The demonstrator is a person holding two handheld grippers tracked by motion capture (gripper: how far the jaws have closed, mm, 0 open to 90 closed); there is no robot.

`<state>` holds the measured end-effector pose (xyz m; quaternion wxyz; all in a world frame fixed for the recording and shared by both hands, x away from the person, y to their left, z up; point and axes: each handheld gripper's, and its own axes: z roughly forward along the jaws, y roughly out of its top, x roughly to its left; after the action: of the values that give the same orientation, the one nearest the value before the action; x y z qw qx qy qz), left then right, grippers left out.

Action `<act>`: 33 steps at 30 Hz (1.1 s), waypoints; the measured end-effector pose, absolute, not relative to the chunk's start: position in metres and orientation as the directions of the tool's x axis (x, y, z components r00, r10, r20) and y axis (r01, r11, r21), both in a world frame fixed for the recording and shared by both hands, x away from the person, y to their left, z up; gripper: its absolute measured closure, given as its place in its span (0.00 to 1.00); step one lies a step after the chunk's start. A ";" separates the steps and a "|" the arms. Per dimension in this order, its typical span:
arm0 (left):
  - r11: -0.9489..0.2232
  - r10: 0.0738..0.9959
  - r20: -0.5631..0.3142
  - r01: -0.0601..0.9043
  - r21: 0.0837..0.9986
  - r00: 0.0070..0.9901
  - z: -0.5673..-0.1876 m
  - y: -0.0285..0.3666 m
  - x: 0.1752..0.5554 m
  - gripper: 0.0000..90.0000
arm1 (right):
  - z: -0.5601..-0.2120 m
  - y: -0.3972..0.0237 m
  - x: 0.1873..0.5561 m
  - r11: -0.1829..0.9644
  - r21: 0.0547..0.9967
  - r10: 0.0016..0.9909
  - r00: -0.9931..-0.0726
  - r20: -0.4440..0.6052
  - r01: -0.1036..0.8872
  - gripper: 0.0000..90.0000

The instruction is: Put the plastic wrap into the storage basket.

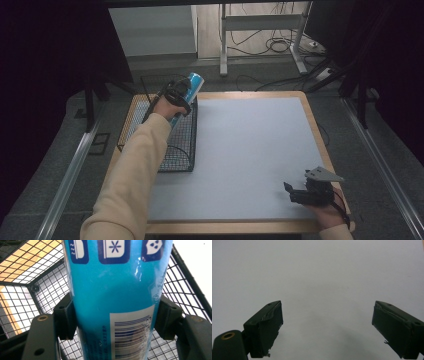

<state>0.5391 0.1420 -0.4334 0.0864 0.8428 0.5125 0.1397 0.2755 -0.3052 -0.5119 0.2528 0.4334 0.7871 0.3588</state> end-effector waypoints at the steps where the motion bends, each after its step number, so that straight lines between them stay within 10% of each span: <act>1: -0.461 0.887 0.150 0.839 0.290 0.436 -0.433 0.142 0.539 0.35 | -0.512 -0.305 0.275 0.368 0.784 0.863 -0.497 -0.088 0.500 0.11; 11: -0.481 0.877 0.200 0.809 0.339 0.438 -0.422 0.138 0.532 0.30 | -0.512 -0.304 0.275 0.367 0.783 0.863 -0.499 -0.085 0.502 0.11; 17: -0.430 0.899 0.121 0.796 0.426 0.421 -0.407 0.137 0.515 0.17 | -0.511 -0.304 0.275 0.365 0.785 0.863 -0.499 -0.083 0.501 0.11; 33: -0.453 0.840 0.007 0.693 0.561 0.543 -0.380 0.121 0.451 0.17 | -0.509 -0.304 0.277 0.345 0.800 0.867 -0.494 -0.071 0.491 0.11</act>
<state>0.4513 0.1205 -0.3800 0.2562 0.8402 0.4560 0.1430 0.2771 -0.3041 -0.5085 0.2527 0.4350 0.7802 0.3717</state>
